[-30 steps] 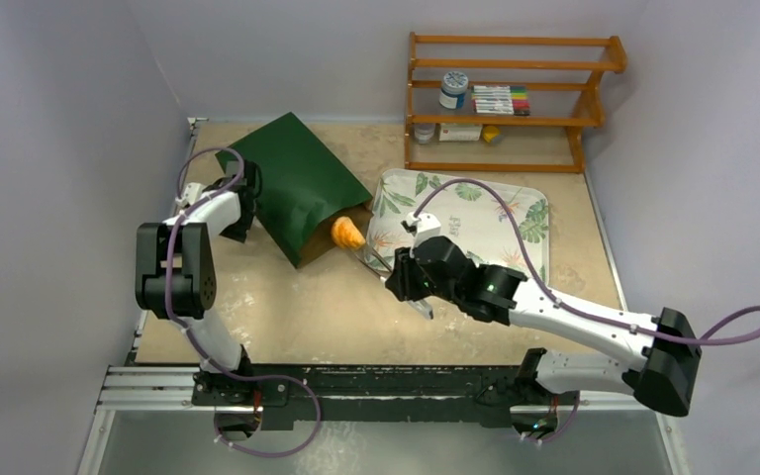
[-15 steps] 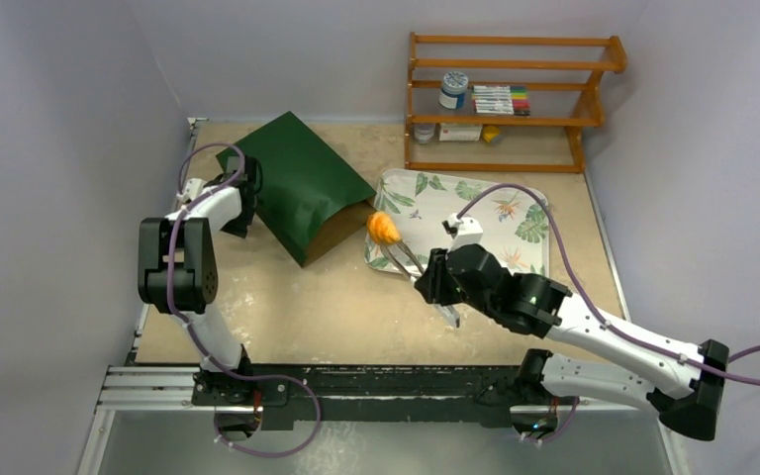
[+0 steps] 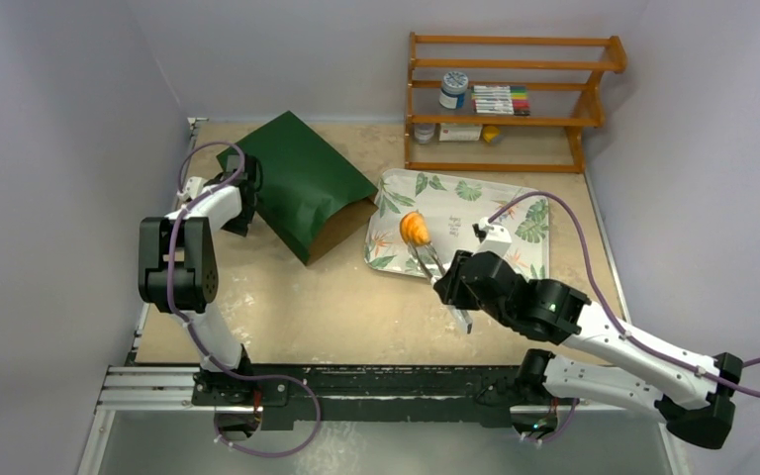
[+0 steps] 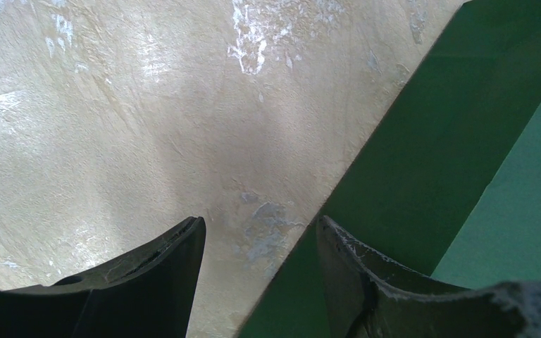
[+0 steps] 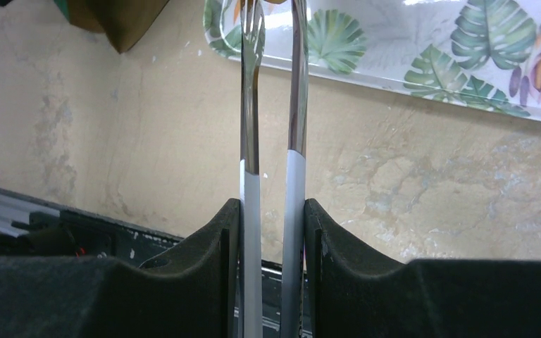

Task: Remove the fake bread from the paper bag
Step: Place the fake bread in the container.

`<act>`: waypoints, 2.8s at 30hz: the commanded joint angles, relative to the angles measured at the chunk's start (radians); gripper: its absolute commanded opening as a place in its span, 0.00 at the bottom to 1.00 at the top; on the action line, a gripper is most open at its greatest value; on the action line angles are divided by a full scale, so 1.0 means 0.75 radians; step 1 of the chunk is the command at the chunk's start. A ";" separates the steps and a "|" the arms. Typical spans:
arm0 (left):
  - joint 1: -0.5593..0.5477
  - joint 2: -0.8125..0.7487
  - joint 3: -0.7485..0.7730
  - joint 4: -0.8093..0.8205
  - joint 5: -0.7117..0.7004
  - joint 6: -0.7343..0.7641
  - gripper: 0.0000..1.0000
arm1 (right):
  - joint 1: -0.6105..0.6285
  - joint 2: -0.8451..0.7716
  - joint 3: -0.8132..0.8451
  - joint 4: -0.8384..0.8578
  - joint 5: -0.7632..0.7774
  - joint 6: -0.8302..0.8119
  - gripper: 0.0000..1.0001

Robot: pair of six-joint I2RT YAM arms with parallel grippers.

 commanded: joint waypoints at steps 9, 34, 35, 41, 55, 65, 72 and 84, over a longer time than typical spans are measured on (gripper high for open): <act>-0.007 -0.006 0.031 0.049 0.061 0.003 0.59 | -0.033 0.067 0.026 -0.139 0.409 0.527 0.00; -0.007 0.045 0.048 0.093 0.052 0.031 0.58 | -0.034 0.020 -0.209 -0.651 0.508 1.548 0.01; -0.007 0.048 0.052 0.094 0.054 0.030 0.58 | -0.034 0.013 -0.211 -0.655 0.514 1.547 0.02; -0.007 0.063 0.056 0.099 0.058 0.029 0.59 | -0.041 0.011 -0.218 -0.655 0.508 1.558 0.11; -0.007 0.052 0.057 0.095 0.066 0.024 0.58 | -0.042 0.038 -0.197 -0.660 0.464 1.524 0.44; -0.007 0.044 0.058 0.088 0.074 0.019 0.58 | -0.042 0.030 -0.198 -0.659 0.445 1.506 0.47; -0.007 0.050 0.075 0.078 0.072 0.027 0.58 | -0.041 0.087 -0.184 -0.574 0.452 1.445 0.51; -0.007 0.060 0.088 0.080 0.069 0.029 0.59 | -0.041 0.116 -0.181 -0.470 0.436 1.318 0.50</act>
